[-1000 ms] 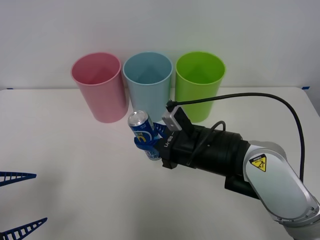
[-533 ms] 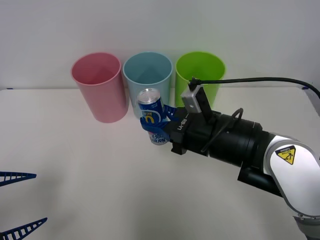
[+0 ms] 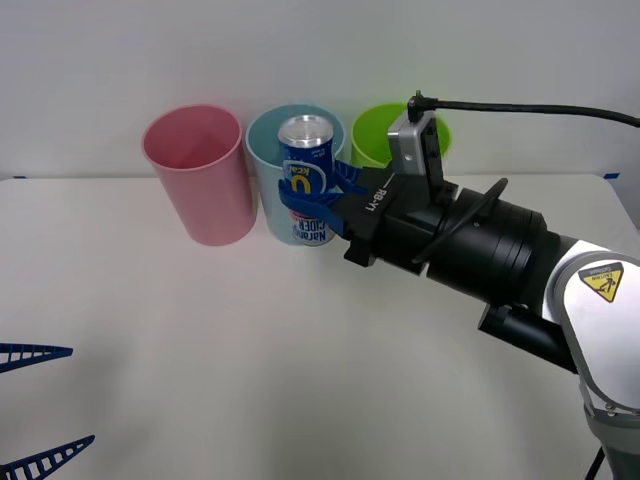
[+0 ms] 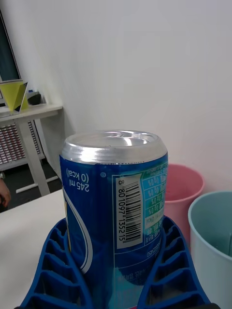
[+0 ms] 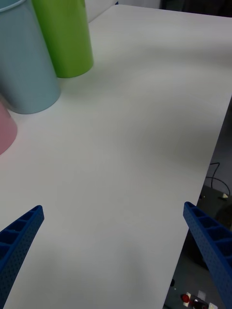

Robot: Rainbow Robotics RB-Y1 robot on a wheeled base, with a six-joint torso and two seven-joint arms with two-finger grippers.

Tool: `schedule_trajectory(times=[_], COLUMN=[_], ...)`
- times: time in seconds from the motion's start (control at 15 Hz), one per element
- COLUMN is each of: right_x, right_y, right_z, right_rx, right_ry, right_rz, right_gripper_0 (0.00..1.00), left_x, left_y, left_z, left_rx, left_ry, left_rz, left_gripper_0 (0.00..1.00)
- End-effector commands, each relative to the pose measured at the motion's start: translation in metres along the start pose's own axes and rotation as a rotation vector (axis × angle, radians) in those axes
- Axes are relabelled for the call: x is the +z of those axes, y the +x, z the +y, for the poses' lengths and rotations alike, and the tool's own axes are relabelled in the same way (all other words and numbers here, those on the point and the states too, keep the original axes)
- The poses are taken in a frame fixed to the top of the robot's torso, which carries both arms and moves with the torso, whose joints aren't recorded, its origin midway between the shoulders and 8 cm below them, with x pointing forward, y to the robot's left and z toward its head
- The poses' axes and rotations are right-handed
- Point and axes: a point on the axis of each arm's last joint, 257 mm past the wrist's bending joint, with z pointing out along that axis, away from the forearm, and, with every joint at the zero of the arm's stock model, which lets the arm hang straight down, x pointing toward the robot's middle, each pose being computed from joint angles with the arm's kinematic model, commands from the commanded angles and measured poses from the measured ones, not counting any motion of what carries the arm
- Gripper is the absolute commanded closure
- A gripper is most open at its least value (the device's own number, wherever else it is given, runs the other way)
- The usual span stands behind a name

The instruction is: Put cans in the blue bin and PET bottles in the pink bin and trash in the green bin.

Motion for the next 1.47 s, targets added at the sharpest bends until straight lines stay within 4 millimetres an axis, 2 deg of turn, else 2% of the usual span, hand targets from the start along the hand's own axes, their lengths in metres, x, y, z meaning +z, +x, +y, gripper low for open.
schedule_trajectory(times=[0.07, 0.33, 0.67, 1.13, 1.47], right_x=[0.007, 0.021, 0.064, 0.123, 0.145], right_y=[-0.017, -0.036, -0.052, -0.047, -0.028], right_z=[-0.009, -0.024, -0.050, -0.085, -0.125], right_rx=[-0.010, -0.001, -0.021, -0.022, -0.062], right_ry=[0.015, 0.024, 0.095, 0.146, 0.227], right_rz=[-0.029, -0.064, -0.096, -0.069, -0.001], right_gripper_0=[1.00, 1.00, 1.00, 1.00, 1.00], left_x=[0.000, 0.000, 0.000, 0.000, 0.000], left_y=[0.000, 0.000, 0.000, 0.000, 0.000], left_z=[0.000, 0.000, 0.000, 0.000, 0.000], left_rx=[0.000, 0.000, 0.000, 0.000, 0.000], left_ry=[0.000, 0.000, 0.000, 0.000, 0.000], left_rz=[0.000, 0.000, 0.000, 0.000, 0.000], left_gripper_0=[0.00, 0.00, 0.00, 0.00, 0.00])
